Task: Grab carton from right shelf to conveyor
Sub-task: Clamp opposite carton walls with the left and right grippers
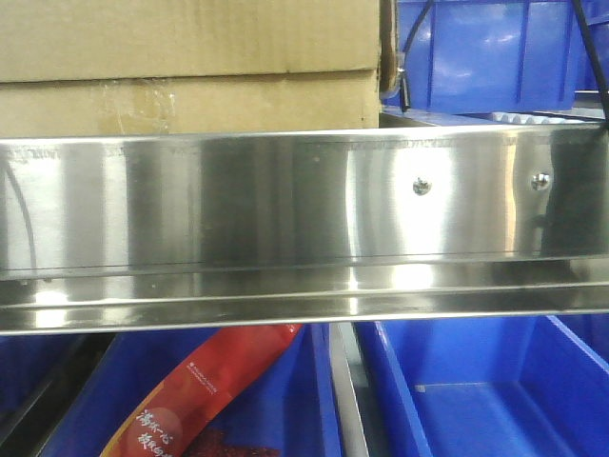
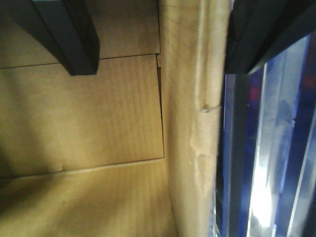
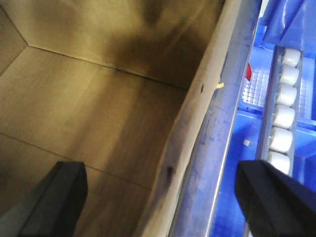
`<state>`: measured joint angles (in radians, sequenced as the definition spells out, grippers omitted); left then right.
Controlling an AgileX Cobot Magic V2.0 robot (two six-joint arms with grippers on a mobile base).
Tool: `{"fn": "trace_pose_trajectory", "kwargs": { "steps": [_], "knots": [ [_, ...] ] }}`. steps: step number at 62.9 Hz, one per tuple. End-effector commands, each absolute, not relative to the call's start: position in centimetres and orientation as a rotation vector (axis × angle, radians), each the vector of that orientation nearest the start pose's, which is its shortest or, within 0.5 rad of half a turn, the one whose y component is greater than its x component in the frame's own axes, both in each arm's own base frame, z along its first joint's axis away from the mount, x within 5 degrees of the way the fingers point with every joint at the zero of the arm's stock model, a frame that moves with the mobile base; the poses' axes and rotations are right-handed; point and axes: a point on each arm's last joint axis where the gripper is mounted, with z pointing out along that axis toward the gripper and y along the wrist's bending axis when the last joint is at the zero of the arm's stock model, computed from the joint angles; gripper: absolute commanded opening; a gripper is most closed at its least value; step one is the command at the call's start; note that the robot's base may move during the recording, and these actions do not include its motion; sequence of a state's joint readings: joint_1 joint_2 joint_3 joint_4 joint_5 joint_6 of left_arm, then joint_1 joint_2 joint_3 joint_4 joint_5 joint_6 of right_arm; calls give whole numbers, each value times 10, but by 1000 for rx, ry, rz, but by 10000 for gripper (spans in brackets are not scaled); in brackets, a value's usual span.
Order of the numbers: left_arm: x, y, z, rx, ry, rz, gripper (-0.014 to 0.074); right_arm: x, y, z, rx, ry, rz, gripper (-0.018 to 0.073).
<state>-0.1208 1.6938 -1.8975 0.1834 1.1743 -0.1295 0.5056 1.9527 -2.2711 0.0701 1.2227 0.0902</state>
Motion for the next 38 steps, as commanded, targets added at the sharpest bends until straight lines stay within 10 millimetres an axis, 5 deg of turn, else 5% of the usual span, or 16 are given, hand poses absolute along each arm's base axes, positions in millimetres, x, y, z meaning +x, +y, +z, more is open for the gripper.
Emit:
{"fn": "trace_pose_trajectory", "kwargs": {
  "steps": [1, 19, 28, 38],
  "knots": [
    [364, -25, 426, -17, 2413, 126, 422, 370, 212, 427, -499, 2331, 357, 487],
    [365, -10, 424, -86, 2423, 67, 422, 376, 215, 417, -505, 2360, 349, 441],
    [366, -10, 425, -87, 2419, 69, 386, 376, 215, 416, -505, 2361, 349, 216],
    [365, -10, 425, -87, 2420, 69, 109, 376, 215, 416, -506, 2367, 347, -82]
  ]
}}
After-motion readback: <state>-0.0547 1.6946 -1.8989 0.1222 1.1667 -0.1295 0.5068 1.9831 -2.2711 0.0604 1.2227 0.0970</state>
